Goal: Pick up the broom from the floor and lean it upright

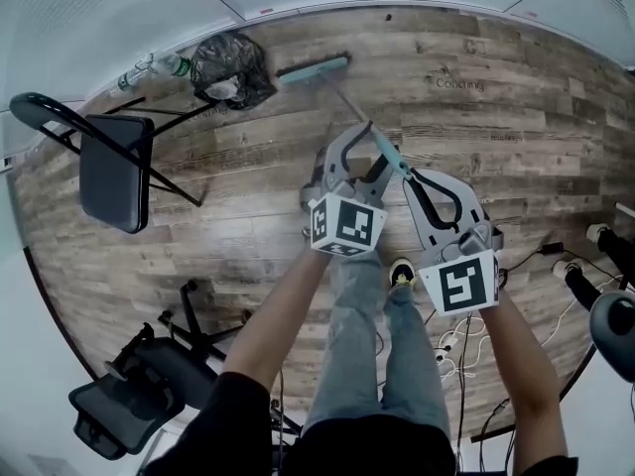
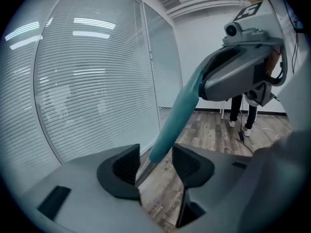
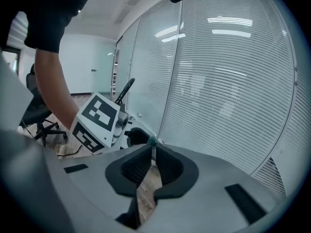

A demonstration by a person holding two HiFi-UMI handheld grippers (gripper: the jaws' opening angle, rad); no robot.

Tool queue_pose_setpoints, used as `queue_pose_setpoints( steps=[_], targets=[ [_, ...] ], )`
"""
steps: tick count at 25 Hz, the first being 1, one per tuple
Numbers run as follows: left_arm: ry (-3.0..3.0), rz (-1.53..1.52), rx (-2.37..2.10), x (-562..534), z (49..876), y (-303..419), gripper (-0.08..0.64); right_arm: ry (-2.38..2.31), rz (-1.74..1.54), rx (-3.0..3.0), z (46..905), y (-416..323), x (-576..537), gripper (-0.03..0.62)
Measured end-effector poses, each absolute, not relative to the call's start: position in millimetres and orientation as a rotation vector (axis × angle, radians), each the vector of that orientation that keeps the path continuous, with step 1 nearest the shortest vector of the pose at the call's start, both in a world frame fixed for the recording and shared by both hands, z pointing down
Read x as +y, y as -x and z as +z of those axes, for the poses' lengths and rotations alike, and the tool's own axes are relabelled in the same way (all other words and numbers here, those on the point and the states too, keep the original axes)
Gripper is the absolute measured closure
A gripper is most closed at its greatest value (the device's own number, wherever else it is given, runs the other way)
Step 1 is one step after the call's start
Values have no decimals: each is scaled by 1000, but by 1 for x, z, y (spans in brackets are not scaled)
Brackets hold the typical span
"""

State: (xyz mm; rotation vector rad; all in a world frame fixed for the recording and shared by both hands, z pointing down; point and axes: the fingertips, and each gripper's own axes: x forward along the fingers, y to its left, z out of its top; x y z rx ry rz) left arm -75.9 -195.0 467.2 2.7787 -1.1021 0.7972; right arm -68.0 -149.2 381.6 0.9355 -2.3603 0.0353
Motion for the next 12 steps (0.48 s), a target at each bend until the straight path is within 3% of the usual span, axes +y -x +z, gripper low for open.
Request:
queue_pose_setpoints(
  steps=[2, 12],
  targets=[
    [-2806, 785, -1104, -212, 459, 78, 417, -942, 8, -2366, 372, 74, -166, 554],
    [-2804, 723, -1145, -258, 405, 104, 445, -979, -55, -2515, 311, 113, -225, 546]
  ],
)
